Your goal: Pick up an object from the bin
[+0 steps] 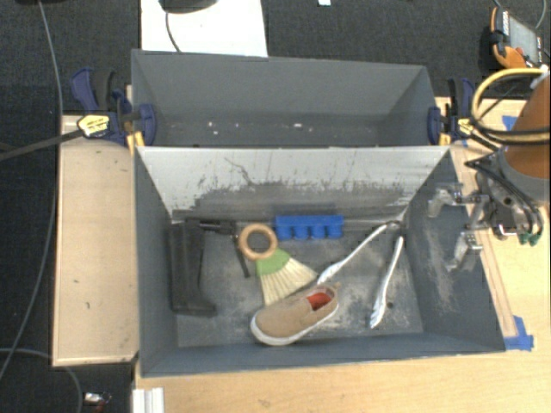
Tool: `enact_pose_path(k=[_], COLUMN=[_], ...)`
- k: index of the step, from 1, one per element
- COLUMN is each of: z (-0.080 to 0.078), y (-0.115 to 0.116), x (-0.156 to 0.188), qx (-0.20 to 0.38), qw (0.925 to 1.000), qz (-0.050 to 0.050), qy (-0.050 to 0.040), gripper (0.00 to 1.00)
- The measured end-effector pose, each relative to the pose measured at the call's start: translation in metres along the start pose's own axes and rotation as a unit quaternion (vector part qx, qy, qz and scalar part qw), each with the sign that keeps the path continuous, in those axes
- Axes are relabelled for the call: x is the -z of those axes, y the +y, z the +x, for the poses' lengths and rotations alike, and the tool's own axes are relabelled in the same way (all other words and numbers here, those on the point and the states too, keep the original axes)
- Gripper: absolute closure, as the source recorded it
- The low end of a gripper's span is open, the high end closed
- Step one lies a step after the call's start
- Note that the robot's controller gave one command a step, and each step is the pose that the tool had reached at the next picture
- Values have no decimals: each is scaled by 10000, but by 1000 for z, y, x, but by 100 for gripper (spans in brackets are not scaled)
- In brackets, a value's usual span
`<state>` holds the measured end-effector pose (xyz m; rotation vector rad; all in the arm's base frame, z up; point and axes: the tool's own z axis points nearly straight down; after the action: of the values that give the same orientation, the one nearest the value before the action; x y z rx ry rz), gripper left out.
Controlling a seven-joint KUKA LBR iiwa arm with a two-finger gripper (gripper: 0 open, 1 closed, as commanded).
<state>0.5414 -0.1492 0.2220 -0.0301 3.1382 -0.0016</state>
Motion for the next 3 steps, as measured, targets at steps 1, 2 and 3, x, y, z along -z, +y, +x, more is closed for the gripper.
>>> enact_pose_path(k=[1,2,3], z=[0,10,0], y=[0,11,11], x=[0,-12,-55], qx=[3,-72,1773], qw=[10000,10000,9841], qz=[0,0,1], qy=[0,-8,-14], gripper=[0,0,0])
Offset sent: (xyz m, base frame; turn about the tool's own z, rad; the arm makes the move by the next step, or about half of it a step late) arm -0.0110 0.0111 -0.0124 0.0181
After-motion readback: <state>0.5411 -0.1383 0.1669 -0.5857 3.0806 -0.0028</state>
